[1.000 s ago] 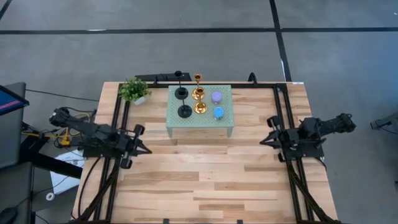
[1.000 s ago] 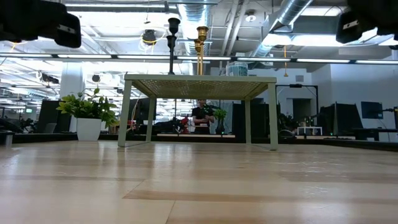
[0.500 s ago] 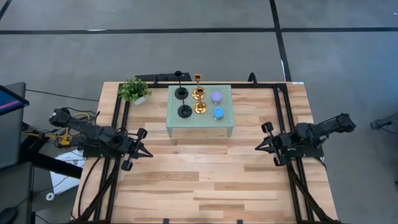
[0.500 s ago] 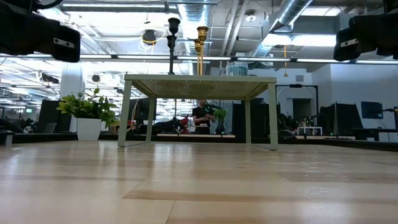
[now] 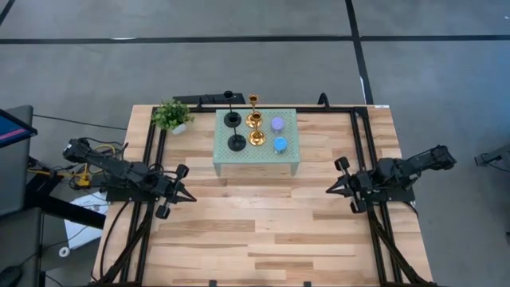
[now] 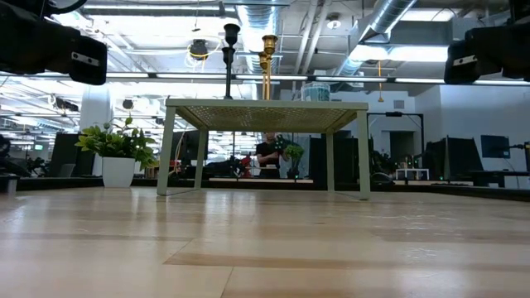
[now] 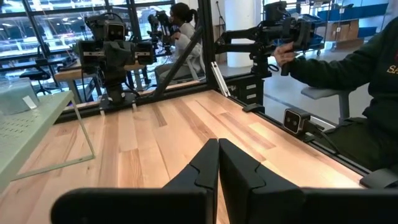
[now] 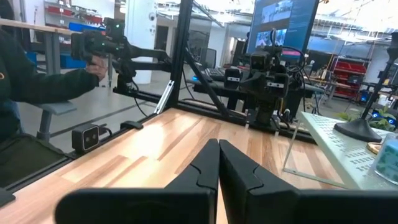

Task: Pick & Place candle stick holders
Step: Return to Home Position

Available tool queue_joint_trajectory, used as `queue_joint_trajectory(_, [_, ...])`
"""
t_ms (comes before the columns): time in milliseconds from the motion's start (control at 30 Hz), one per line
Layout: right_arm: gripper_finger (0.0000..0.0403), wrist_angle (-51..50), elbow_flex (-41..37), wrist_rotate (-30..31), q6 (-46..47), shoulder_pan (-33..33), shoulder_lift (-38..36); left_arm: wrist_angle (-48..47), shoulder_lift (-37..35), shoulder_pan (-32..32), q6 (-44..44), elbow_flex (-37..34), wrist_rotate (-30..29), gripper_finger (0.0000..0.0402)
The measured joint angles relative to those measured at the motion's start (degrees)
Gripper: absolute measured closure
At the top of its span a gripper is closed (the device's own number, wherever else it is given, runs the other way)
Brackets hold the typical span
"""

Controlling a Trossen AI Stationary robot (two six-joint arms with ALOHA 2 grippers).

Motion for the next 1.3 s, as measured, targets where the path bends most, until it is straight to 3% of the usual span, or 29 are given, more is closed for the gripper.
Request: queue_joint_trajectory(1300, [0.0403, -2.14, -0.09, -1.29, 2.38, -0.15, 0.20, 0.39, 0.02, 0.02, 0.02, 0.00, -0.46, 0.0389])
